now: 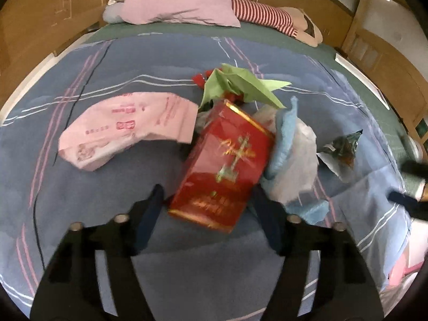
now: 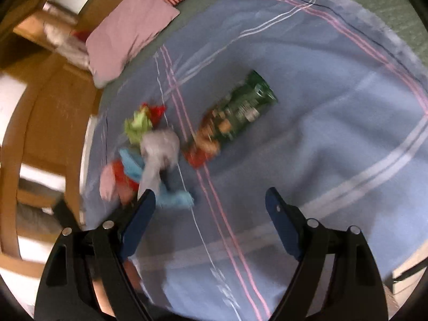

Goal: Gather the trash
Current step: 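Grasp the red cigarette box with the left gripper while the right grasps the green snack bag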

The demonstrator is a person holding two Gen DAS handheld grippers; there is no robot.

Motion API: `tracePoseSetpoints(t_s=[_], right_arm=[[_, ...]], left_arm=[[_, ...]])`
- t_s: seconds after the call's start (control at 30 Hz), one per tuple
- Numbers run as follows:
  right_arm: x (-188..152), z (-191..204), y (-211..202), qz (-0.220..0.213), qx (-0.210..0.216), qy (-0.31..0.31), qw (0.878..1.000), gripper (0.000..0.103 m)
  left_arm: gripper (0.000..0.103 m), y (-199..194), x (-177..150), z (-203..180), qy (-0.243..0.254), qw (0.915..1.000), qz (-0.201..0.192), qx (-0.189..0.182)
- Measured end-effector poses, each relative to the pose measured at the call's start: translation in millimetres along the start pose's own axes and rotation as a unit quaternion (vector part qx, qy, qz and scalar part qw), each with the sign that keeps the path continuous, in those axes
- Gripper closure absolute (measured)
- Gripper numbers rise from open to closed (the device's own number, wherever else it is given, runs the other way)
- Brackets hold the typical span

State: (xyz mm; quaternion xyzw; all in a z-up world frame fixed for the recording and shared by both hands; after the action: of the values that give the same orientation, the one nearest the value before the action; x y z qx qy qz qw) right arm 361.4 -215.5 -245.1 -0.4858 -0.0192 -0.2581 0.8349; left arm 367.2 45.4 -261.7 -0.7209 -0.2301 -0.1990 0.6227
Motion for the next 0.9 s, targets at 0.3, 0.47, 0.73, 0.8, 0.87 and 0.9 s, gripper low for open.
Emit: tracePoseSetpoints(t_s=[0.3,0.47,0.73,0.8,0.87,0.9], right_arm=[[35,-19,67,0.015,-0.110,0.020,0.994,0.058],[25,-11,50,0.007,-0.108,-0.029,0.994,0.088],[-11,-15,1,0.044,-0.081,-0.087,0.992,0.088],[-22,-16,-12,0.049,-0.077,-0.099,0.991,0.088],[-31,-13,-17,0.046,-0.082,-0.118,0.989,0.088],[-38,-8,-22,0.041,-0.084,-0.131,0.987,0.088]], left_arm=[[0.072,-33,-22,14,-0.073,0.9961,0.018,-0.046],[0.027,-49,-11,28,-0.145,0.9849,-0.007,-0.095],[0.013,-12,-11,16,-0.115,0.9907,0.028,-0.067],[0.013,-1,-16,7,-0.105,0.9908,0.049,-0.070],[0.015,6,-17,6,-0.083,0.9941,0.055,-0.045],[0.030,9,-19,5,-0.065,0.9960,0.058,-0.024]])
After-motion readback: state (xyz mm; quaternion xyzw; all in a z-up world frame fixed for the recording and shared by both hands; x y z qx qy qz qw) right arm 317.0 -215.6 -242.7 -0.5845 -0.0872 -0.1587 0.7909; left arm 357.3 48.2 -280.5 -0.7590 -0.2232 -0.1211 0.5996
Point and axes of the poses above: each gripper's, at about its wrist camera, not at the fingertips, and y roughly the way its jaws point, z to its left, x to its top, the point moved 9 cm from there along y, roughly the way its jaws point, and after that the axes turned 3 degrees about -y, right-handed, at the moved point
